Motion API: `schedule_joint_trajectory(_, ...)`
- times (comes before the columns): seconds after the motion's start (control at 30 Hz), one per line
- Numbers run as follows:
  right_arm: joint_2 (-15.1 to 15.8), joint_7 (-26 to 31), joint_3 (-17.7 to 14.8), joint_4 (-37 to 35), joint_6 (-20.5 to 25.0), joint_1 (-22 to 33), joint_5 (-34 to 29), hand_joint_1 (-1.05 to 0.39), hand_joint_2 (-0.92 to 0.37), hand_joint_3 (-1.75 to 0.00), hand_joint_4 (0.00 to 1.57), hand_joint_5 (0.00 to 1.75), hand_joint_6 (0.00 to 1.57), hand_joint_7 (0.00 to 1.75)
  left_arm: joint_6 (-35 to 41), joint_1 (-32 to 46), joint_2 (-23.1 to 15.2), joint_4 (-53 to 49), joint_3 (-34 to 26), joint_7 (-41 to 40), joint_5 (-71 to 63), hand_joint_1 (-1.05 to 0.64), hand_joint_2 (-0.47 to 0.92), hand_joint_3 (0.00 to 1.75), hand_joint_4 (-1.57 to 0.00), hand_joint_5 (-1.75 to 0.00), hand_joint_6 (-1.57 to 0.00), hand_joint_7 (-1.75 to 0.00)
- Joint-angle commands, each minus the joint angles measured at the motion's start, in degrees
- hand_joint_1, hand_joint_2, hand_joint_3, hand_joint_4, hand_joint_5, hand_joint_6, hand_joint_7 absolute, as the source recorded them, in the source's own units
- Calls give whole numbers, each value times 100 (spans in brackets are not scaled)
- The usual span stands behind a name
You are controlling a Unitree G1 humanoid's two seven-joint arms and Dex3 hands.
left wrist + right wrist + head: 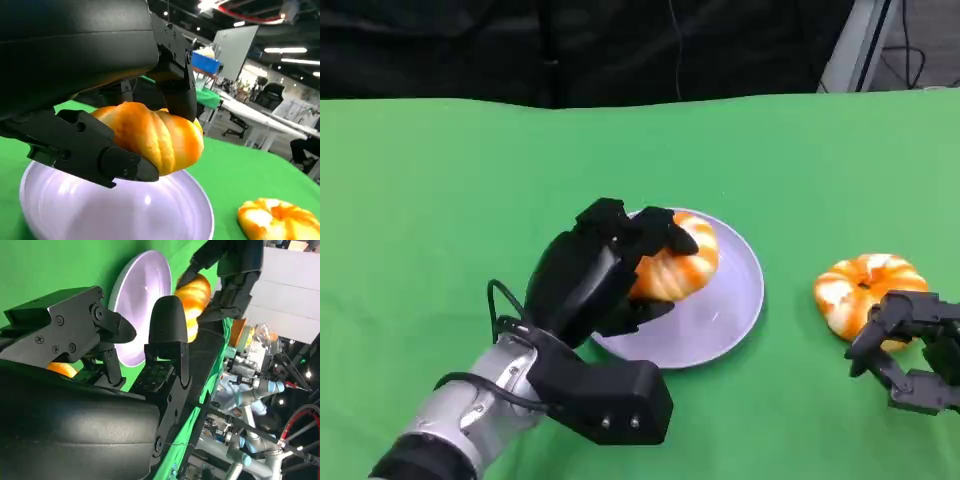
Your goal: Grasp the bread from the table and place it into the plate.
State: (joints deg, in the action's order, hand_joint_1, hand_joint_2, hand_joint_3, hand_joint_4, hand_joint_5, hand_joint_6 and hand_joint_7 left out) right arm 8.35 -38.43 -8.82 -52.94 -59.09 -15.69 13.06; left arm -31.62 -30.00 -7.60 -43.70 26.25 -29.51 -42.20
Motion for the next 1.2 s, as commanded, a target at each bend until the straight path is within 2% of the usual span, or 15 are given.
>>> schedule_joint_trajectory(0.03, 37, -37, -12, 44, 21, 44, 117, 13, -67, -86, 88, 138, 95, 97, -130, -217, 5, -234, -1, 148, 152, -16, 92, 42, -45, -161, -54, -124)
schedule_joint_trajectory(0.27, 31, -21, -7, 62, -1, 65, 115, 13, -69, -83, 87, 140, 94, 98, -241, -384, 90, -658, 45, 185, 241, -14, 92, 39, -49, -154, -59, -115)
schedule_joint_trajectory(0.67, 36, -6, 7, 58, 6, 56, 104, 13, -71, -80, 87, 139, 93, 99, -221, -561, 172, -965, 106, 410, 315, -14, 92, 39, -47, -157, -58, -118)
schedule_joint_trajectory(0.77, 40, 14, 8, 32, -68, 47, 79, 13, -70, -81, 87, 139, 93, 98, -225, -619, 181, -1069, 126, 489, 314, -14, 92, 36, -47, -151, -57, -112)
schedule_joint_trajectory(0.87, 29, 1, 9, 46, -37, 52, 104, 13, -69, -82, 88, 139, 94, 98, -218, -634, 200, -1114, 112, 538, 333, -14, 92, 34, -52, -139, -61, -100)
schedule_joint_trajectory(0.93, 26, -24, 8, 43, -31, 51, 128, 13, -69, -83, 87, 139, 94, 98, -204, -644, 218, -1150, 112, 539, 330, -16, 92, 27, -57, -126, -67, -83)
schedule_joint_trajectory(1.03, 43, 5, 16, 32, -56, 46, 86, 13, -69, -84, 87, 139, 94, 98, -187, -668, 236, -1229, 135, 506, 291, -18, 92, 21, -58, -118, -71, -72)
schedule_joint_trajectory(1.2, 28, -21, 17, 58, 9, 48, 134, 13, -69, -83, 87, 139, 93, 98, -188, -716, 210, -1325, 202, 475, 206, -21, 92, 15, -75, -71, -89, -26)
